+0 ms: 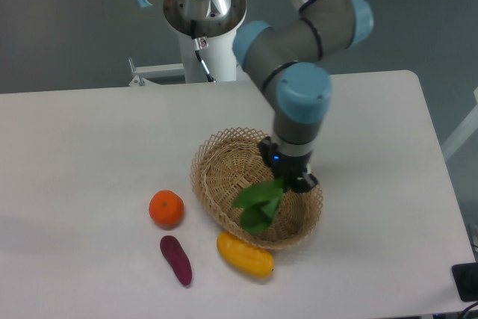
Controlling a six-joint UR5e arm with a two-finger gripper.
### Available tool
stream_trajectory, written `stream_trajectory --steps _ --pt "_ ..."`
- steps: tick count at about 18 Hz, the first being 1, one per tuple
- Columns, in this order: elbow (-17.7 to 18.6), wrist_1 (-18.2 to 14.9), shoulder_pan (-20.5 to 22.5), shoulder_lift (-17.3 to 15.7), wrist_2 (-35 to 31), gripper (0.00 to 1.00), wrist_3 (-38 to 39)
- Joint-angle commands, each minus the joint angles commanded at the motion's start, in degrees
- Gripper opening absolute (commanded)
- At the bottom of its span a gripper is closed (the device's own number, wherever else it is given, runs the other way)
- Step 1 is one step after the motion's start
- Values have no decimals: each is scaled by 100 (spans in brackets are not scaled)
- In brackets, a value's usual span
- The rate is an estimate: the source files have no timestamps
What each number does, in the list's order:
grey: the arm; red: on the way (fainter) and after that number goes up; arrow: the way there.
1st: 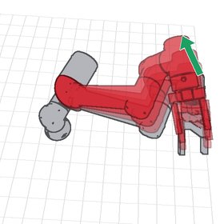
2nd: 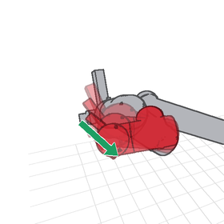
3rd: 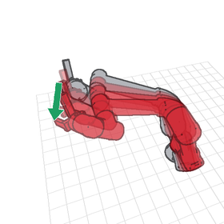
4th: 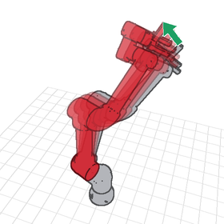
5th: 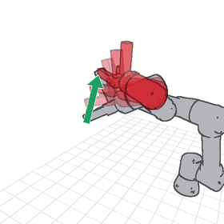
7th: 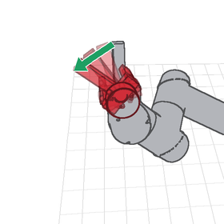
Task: Place the green vegetable in the basket
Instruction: 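Carry the held green bok choy over the wicker basket and lower it, then open the gripper to release the bok choy into the basket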
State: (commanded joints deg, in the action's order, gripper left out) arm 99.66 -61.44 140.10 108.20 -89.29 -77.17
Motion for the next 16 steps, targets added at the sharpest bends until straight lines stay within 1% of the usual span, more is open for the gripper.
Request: stream_trajectory --steps 4,6,7,8,10,11,14,16 --pt "255 0 -80 -123 -9 32 9" --pt "264 -9 -80 -159 -9 39 -17" --pt "264 -9 -80 -167 -9 54 -18" --pt "256 -9 -80 -167 -18 71 -9" --pt "238 -9 -71 -176 -9 82 -18" --pt "229 -9 -71 -185 -9 90 -18" --pt "124 0 -80 -176 -18 100 0" --pt "-59 0 -54 -141 -9 100 44"
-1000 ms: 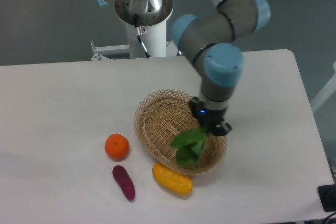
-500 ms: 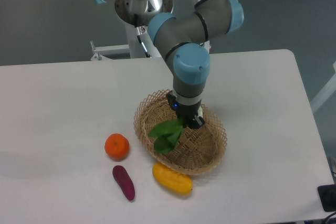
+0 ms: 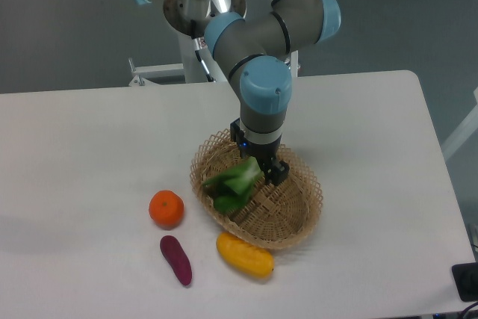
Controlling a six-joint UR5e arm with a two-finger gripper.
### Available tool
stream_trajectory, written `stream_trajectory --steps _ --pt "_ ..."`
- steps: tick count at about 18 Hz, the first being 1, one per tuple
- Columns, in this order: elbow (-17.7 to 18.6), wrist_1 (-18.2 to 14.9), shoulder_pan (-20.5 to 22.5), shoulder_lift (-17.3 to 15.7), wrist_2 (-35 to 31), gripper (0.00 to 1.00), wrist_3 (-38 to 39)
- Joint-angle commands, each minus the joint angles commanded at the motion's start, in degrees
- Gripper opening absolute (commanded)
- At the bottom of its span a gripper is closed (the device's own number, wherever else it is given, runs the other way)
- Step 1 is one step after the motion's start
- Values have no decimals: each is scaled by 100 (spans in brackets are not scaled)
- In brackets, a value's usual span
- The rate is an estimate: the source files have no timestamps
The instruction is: Place the green vegetable in the basket
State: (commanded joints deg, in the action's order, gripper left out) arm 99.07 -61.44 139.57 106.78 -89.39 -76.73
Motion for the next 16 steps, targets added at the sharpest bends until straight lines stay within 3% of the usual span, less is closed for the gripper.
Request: stream_trajectory --steps 3,11,16 --pt "-430 -9 184 114 9 100 -17" --pt "-1749 -70 764 940 35 100 -53" --pt "-2118 -184 976 1168 62 100 -61"
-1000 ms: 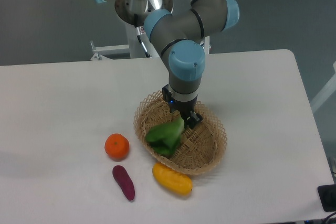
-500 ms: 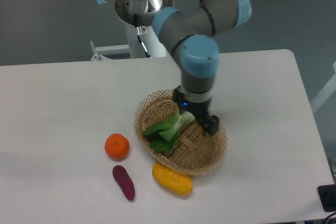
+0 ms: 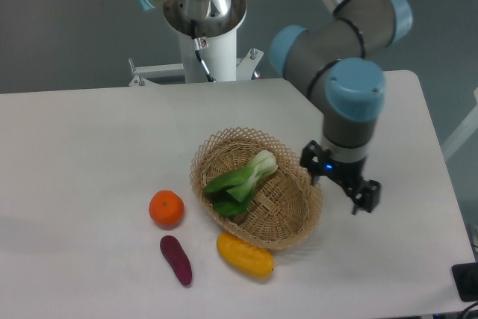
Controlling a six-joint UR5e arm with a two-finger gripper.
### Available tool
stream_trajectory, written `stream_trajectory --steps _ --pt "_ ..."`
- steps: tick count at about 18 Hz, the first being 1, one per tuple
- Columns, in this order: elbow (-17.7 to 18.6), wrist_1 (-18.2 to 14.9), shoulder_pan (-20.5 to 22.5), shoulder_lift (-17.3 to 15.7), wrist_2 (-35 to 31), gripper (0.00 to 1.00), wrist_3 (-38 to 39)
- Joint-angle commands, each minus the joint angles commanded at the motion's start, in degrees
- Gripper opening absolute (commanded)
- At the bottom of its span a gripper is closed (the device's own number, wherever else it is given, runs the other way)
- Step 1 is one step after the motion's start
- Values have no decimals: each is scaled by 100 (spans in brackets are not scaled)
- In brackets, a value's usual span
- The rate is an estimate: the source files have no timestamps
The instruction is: Place the green vegetable in the basket
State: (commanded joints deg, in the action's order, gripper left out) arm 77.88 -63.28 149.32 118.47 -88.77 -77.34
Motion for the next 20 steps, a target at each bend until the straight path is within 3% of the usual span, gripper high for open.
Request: stream_trajectory --steps 2,6,12,20 --pt "-307 -87 0 219 -44 100 9" --pt "-888 -588 97 484 -26 100 0" --pt "-1336 -615 255 835 -44 100 -131" --pt "-1416 -598 255 968 -62 100 -308"
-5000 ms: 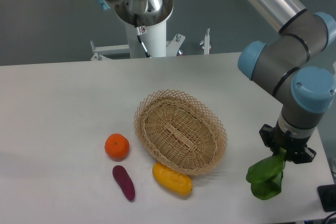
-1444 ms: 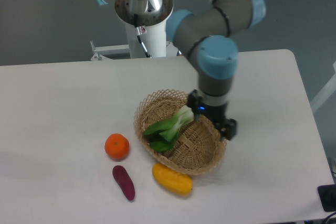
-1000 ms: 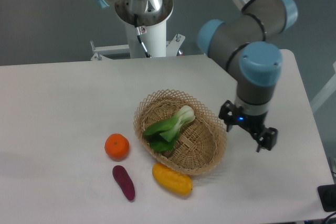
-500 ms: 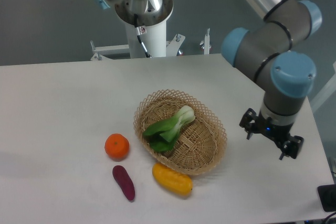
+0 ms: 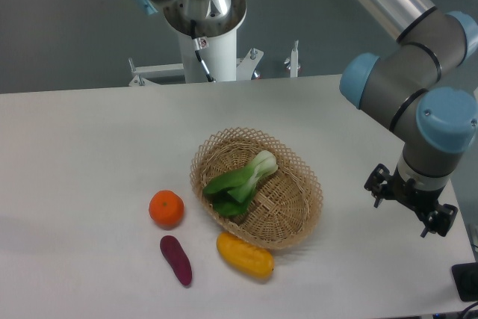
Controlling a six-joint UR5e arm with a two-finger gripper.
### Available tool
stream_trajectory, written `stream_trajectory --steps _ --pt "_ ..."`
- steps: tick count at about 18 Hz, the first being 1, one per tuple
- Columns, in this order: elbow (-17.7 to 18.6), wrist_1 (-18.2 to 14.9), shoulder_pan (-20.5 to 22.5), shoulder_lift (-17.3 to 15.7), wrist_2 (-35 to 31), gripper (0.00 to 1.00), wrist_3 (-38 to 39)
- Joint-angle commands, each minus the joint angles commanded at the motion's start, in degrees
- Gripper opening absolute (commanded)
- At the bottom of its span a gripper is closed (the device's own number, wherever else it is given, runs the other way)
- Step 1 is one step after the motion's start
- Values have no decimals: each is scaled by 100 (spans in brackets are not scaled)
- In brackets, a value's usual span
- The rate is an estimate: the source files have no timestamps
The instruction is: Place the green vegetable in the basket
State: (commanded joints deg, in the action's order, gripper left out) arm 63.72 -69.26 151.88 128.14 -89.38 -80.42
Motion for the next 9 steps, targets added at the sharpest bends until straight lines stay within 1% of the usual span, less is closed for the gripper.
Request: stream_trajectory --steps 9 --pt "26 0 -9 -18 0 100 -9"
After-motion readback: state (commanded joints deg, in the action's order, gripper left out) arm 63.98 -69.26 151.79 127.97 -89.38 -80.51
